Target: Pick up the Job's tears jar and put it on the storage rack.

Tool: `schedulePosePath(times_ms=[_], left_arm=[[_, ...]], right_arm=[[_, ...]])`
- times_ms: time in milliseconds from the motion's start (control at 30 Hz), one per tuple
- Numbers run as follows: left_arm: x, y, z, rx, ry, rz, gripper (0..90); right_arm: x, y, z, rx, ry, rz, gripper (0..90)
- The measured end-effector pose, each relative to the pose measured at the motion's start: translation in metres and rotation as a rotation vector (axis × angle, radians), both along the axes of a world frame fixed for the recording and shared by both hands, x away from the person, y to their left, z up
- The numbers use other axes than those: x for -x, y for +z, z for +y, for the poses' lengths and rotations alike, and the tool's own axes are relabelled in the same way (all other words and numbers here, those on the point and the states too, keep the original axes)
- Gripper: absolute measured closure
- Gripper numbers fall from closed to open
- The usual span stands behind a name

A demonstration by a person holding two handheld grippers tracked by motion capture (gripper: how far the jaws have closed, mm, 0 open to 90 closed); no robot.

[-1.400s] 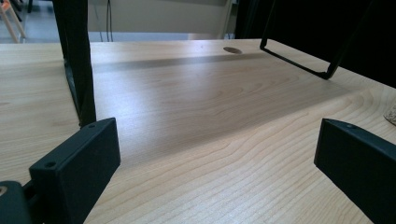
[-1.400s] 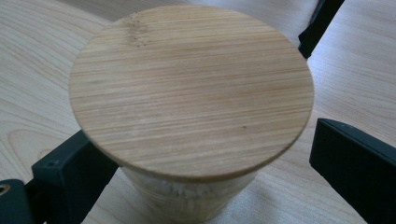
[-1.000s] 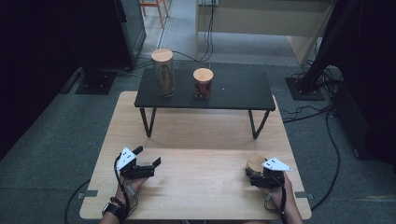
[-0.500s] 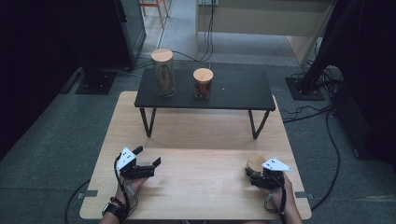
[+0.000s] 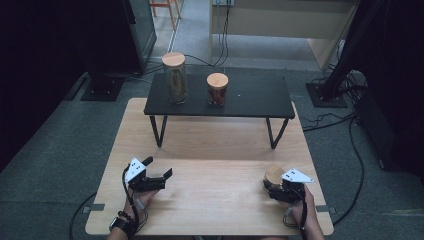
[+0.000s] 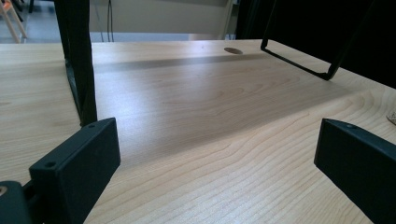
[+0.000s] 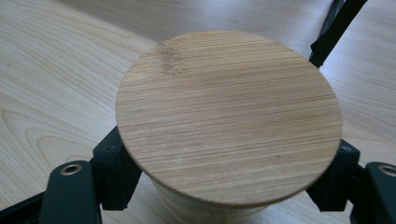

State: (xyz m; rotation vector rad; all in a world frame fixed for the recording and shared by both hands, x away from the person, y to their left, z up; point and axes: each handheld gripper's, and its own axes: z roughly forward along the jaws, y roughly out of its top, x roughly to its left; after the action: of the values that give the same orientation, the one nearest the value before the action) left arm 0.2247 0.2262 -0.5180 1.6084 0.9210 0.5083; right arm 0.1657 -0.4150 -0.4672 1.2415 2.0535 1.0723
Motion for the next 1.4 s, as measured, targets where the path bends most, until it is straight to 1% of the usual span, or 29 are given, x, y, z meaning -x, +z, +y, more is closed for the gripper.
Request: schedulePosePath(times_ms=[267, 500, 667, 967, 1067, 1400], left_arm=[[0.0, 0.0, 0.0, -0.002, -0.001, 0.0, 0.3], [0.0, 0.0, 0.0, -0.002, -0.001, 0.0, 0.3], [0.0, 0.0, 0.0, -0.001, -0.001, -0.001, 0.3], [0.0, 0.0, 0.0, 0.001, -0.003, -0.001, 0.3], [0.0, 0.0, 0.0, 0.0, -0.003, -0.001, 0.3], [0.0, 0.0, 0.0, 0.002, -0.001, -0.001, 0.3]], right_arm=[[0.0, 0.006, -0.003, -0.005, 0.001, -0.002, 25.3], [-0.001, 0.014, -0.001, 0.004, 0.011, -0.006, 25.3], [-0.002, 0.019, 0.0, 0.006, 0.008, -0.006, 25.3], [-0.005, 0.032, 0.001, 0.01, 0.005, -0.01, 25.3], [-0.006, 0.036, 0.0, 0.003, 0.002, -0.012, 25.3], [-0.01, 0.049, 0.001, 0.01, -0.001, -0.015, 25.3]])
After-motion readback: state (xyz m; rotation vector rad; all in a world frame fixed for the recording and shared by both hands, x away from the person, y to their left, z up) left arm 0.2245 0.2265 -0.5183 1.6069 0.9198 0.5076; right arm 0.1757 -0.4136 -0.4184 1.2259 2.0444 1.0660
